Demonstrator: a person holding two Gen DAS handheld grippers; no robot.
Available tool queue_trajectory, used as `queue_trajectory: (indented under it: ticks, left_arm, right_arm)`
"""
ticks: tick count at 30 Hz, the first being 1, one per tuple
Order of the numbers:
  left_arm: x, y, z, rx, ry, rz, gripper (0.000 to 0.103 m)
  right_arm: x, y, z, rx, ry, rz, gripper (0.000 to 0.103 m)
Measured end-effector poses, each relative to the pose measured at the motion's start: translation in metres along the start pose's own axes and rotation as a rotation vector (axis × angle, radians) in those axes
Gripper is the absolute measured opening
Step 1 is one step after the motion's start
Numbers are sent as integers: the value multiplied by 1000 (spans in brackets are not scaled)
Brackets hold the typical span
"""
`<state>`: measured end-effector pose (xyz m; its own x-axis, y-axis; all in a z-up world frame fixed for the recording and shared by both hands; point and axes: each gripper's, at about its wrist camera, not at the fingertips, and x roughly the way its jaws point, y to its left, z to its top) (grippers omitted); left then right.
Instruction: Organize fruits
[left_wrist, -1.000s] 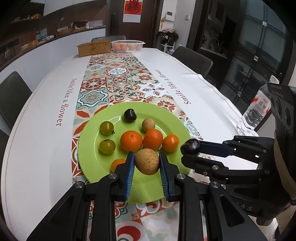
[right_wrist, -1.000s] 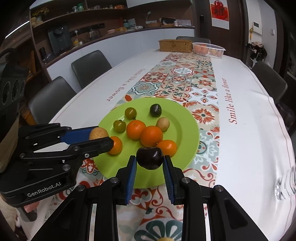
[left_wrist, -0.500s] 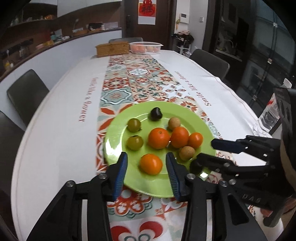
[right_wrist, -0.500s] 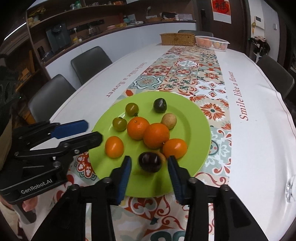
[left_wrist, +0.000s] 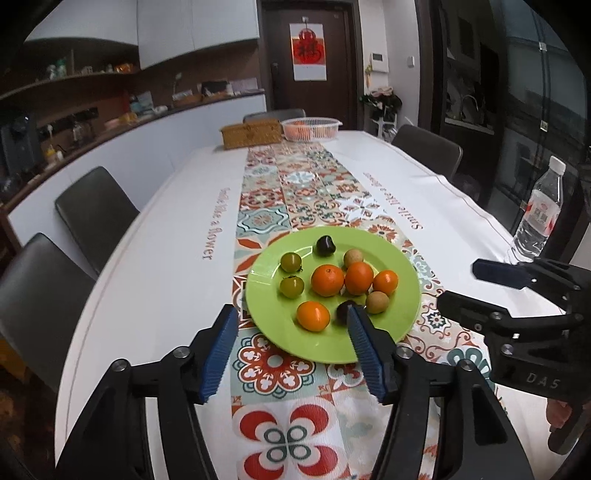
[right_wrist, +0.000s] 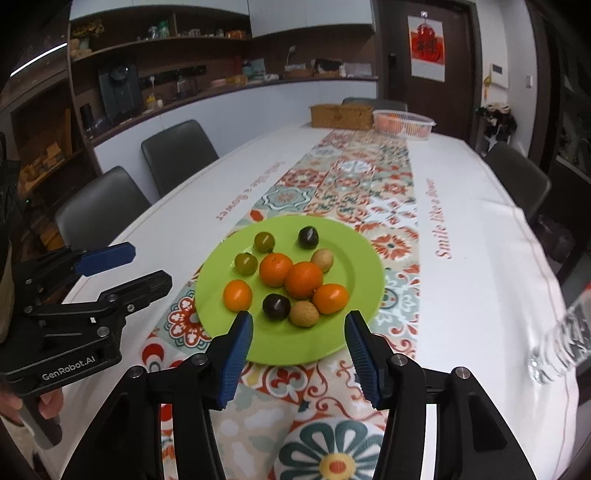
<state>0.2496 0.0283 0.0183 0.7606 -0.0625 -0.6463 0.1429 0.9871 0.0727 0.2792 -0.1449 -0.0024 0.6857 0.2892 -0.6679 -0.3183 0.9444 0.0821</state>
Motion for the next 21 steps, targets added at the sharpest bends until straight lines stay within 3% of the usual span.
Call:
queue_trajectory:
  ticks: [5,14,21]
  left_arm:
    - [-30,-6,-10,-44,-65,23,85]
    - [-73,-17,-30,-88,-118,52,96]
    - [-104,-26,-42,-90,-145,57,100]
  right_arm:
    - [-34,2,-9,8,-62,-49,68]
    - [-88,0,-31,40,-141,-135,83]
    - [-120,8,-50,26,-170,-154,83]
